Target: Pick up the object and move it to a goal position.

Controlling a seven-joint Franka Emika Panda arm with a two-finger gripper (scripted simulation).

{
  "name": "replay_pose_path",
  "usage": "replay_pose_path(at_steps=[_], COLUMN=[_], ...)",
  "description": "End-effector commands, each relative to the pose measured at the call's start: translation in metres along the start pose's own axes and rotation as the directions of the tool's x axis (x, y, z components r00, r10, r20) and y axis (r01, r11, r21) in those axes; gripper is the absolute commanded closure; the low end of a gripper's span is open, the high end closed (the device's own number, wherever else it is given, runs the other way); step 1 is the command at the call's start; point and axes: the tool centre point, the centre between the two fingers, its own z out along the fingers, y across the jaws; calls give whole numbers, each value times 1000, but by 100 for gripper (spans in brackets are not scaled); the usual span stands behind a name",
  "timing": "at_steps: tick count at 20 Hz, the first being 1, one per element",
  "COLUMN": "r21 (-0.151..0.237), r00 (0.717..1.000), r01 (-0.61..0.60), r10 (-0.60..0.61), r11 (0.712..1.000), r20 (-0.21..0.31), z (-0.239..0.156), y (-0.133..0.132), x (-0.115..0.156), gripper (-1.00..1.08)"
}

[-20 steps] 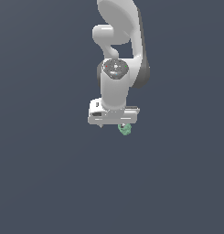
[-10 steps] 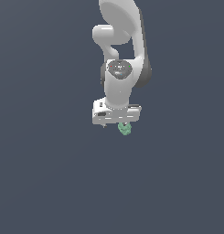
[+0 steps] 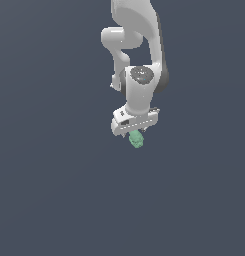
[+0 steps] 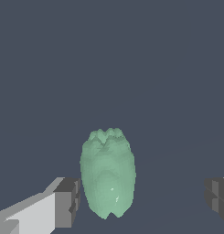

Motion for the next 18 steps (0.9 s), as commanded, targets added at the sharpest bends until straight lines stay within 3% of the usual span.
replay_pose_path(at_steps=[1,7,18], r21=[2,4,4], r00=[999,994,994], r01=[49,107,108], r10=[-49,-107,-108], r11=[999,994,994], r20=[-5,-11,-10], z=[4,9,30], y=[-10,-23,-24], x=[-6,-14,-14], gripper=[-92,-92,-92])
